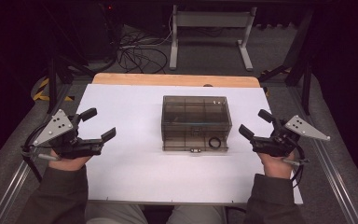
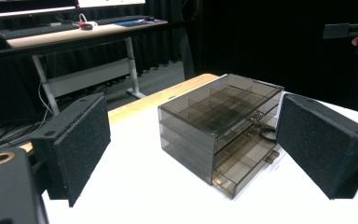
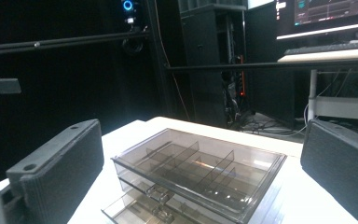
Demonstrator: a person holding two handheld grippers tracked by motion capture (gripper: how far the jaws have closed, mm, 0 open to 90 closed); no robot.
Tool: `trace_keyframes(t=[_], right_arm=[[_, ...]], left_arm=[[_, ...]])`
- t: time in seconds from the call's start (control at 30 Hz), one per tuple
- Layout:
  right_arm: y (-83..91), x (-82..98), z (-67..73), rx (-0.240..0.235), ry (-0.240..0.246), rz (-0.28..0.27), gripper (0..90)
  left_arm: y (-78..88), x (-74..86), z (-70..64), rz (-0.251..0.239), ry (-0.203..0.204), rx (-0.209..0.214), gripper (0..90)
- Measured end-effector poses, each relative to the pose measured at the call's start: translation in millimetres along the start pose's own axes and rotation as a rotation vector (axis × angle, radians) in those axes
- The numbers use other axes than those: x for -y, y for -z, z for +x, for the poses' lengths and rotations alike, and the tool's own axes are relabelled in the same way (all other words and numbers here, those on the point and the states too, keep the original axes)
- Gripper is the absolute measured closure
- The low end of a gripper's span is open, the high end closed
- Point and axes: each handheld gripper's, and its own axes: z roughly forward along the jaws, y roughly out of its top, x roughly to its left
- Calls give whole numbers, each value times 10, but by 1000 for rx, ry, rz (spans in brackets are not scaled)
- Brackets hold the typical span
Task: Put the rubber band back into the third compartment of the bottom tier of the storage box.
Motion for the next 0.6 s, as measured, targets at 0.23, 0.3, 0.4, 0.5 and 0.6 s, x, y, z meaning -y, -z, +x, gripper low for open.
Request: trace_keyframes(t=[0.23, 0.3, 0.4, 0.5, 0.6], right_arm=[[92, -31, -43, 16, -5, -27, 0], [120, -44, -56, 16, -3, -37, 0], [160, -55, -73, 20, -10, -50, 0], [178, -62, -79, 21, -14, -53, 0], [180, -64, -81, 21, -12, -57, 0]], left_arm=[[-3, 2, -3, 1, 1, -1, 107], [-1, 2, 0, 1, 0, -1, 108], [-1, 4, 4, 0, 1, -2, 107], [1, 4, 2, 3, 0, -3, 106], [6, 0, -7, -1, 6, 0, 105]])
